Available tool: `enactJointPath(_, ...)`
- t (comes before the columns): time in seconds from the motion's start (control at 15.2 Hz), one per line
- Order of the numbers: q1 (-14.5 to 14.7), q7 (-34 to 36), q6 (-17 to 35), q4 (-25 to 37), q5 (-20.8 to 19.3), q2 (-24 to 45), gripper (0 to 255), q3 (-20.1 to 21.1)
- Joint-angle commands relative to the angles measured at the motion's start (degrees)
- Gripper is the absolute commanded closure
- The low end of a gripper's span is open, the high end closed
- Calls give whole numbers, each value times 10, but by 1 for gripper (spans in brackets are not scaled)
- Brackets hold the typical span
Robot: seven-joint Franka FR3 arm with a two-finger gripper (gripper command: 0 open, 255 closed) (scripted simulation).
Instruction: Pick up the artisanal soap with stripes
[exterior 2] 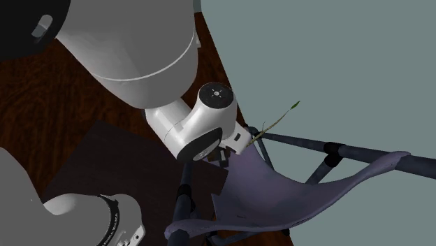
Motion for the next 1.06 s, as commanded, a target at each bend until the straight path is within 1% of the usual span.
enactJointPath(0.0,-2,-4,-17,-8,-2,-4,255,-1)
enactJointPath(0.4,9,-2,-71,-27,-8,-77,255,-14)
enactJointPath(0.86,18,8,-141,-42,-26,-162,255,-29)
enactJointPath(0.99,18,9,-143,-42,-27,-164,255,-29)
